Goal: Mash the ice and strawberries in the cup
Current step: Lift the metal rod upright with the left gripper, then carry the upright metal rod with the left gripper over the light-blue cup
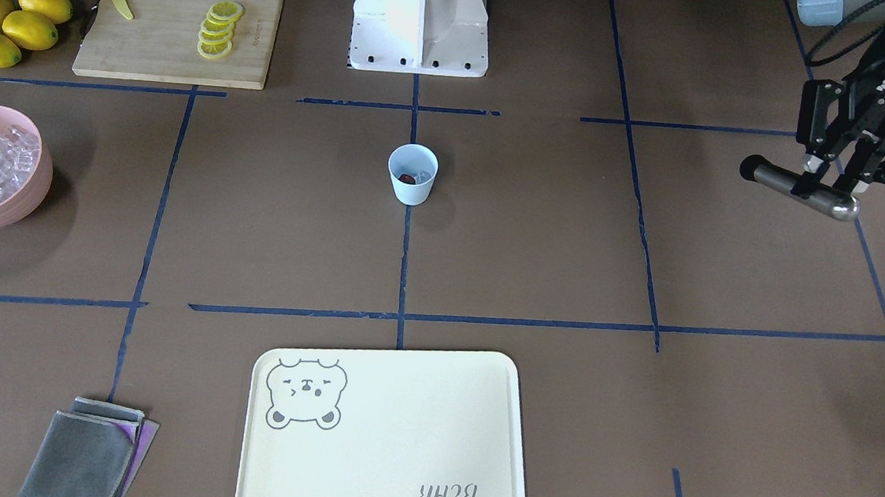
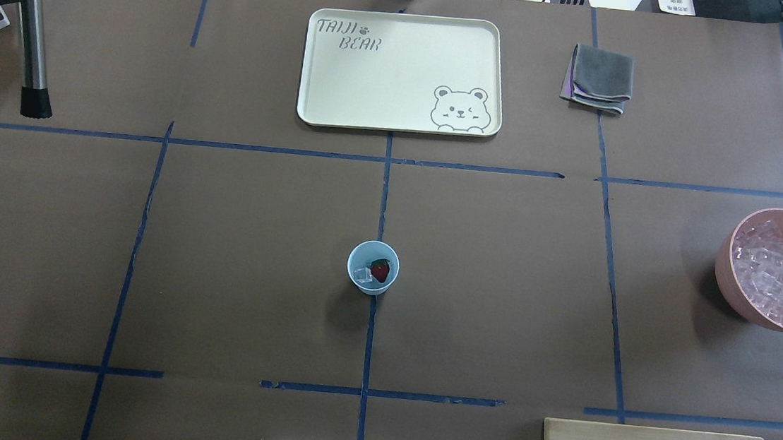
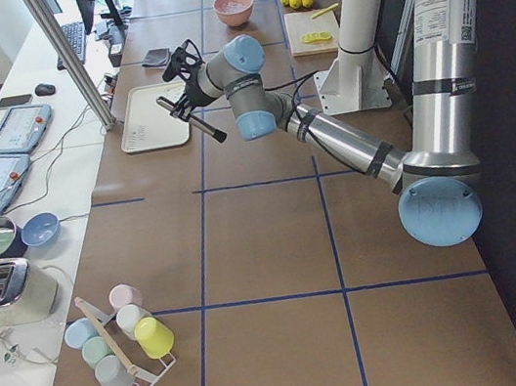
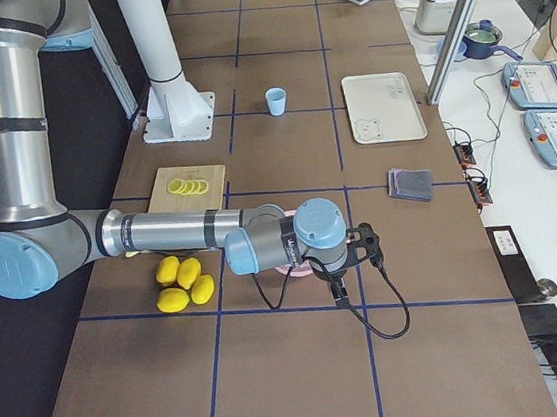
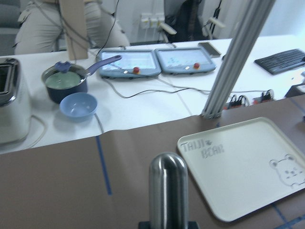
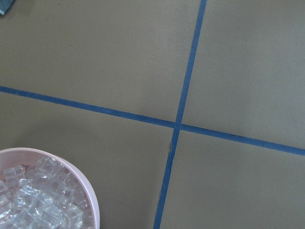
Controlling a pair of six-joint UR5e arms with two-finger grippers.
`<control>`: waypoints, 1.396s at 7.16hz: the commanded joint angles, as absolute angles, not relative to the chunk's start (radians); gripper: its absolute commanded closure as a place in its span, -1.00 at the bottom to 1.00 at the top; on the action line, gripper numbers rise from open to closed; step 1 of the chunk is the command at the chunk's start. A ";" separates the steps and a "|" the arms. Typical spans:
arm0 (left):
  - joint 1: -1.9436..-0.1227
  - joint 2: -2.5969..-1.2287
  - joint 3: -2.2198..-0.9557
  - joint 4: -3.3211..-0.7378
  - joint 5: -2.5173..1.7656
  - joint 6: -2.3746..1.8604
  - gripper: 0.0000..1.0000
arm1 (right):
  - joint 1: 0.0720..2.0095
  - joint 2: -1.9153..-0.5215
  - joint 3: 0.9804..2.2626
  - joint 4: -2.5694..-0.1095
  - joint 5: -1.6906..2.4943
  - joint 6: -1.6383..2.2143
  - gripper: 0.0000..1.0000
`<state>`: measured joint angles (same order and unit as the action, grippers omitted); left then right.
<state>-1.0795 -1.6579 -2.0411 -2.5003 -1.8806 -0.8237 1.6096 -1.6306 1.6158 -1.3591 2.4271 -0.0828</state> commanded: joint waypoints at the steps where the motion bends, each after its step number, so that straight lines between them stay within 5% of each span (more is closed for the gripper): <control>1: -0.955 -1.660 -2.002 -2.769 -1.730 -0.841 1.00 | 1.609 -1.628 1.618 -1.358 2.428 -0.083 -0.98; 4: -0.628 -1.672 -1.916 -3.013 -1.295 -0.677 1.00 | 1.609 -1.626 1.621 -1.356 2.421 -0.083 -0.98; 6: -0.439 -1.860 -1.751 -3.175 -1.090 -0.527 1.00 | 1.609 -1.626 1.621 -1.356 2.421 -0.083 -0.98; 10: -0.214 -1.974 -1.701 -3.238 -0.892 -0.387 1.00 | 1.606 -1.618 1.620 -1.356 2.419 -0.083 -0.98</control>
